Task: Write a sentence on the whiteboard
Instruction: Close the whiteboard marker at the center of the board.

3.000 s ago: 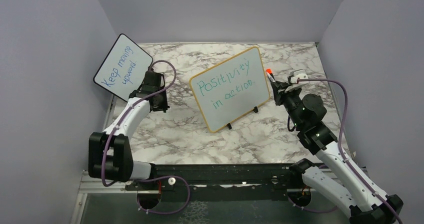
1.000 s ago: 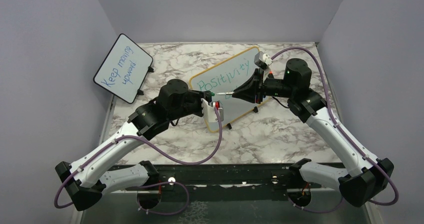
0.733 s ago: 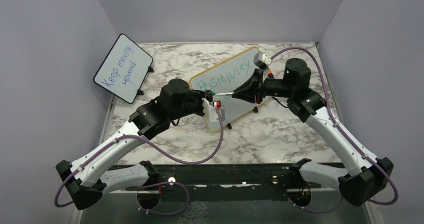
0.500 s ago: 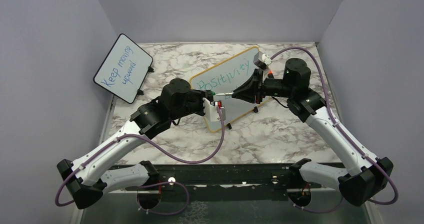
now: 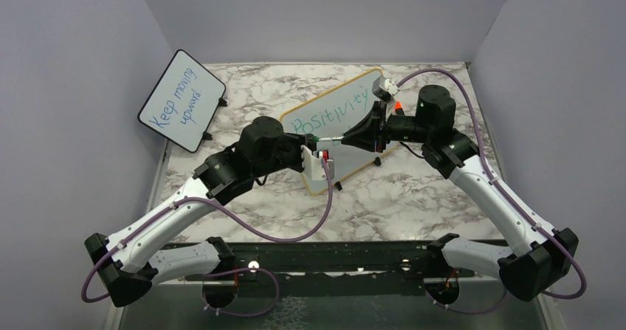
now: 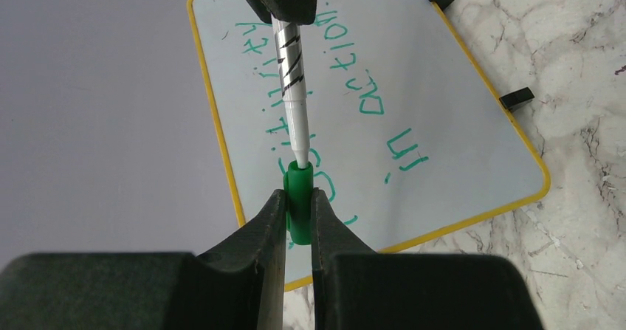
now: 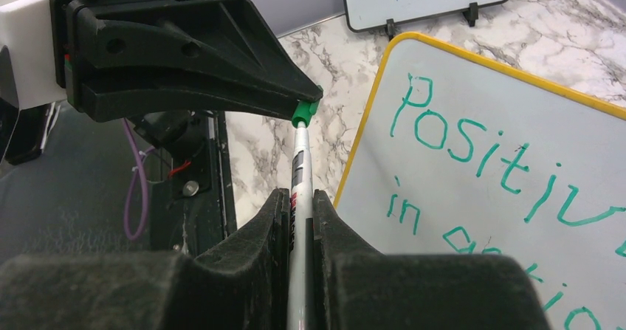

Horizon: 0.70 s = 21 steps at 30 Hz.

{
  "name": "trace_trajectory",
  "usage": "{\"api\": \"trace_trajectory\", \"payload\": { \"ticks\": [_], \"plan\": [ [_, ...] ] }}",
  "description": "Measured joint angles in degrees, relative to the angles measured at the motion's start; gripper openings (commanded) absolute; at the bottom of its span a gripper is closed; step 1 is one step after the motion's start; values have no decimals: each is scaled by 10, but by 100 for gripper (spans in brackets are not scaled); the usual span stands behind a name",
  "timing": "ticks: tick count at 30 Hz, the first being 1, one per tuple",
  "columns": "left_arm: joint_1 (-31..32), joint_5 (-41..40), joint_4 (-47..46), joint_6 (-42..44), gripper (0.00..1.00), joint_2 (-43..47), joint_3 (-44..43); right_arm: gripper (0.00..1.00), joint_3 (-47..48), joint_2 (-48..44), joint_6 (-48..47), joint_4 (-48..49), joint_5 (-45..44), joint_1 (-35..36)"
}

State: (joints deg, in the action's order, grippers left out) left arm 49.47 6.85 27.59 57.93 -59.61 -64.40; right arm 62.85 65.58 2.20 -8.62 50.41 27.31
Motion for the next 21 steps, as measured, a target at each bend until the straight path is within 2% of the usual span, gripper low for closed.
{"api": "trace_trajectory", "payload": {
  "ticks": [12,21],
  "plan": [
    [9,0,12,0,0,-8,-11,0,0,9,7,4,0,1],
    [32,-23,53,0,0,-50,-62,0,9,26,10,0,0,2]
  ]
}}
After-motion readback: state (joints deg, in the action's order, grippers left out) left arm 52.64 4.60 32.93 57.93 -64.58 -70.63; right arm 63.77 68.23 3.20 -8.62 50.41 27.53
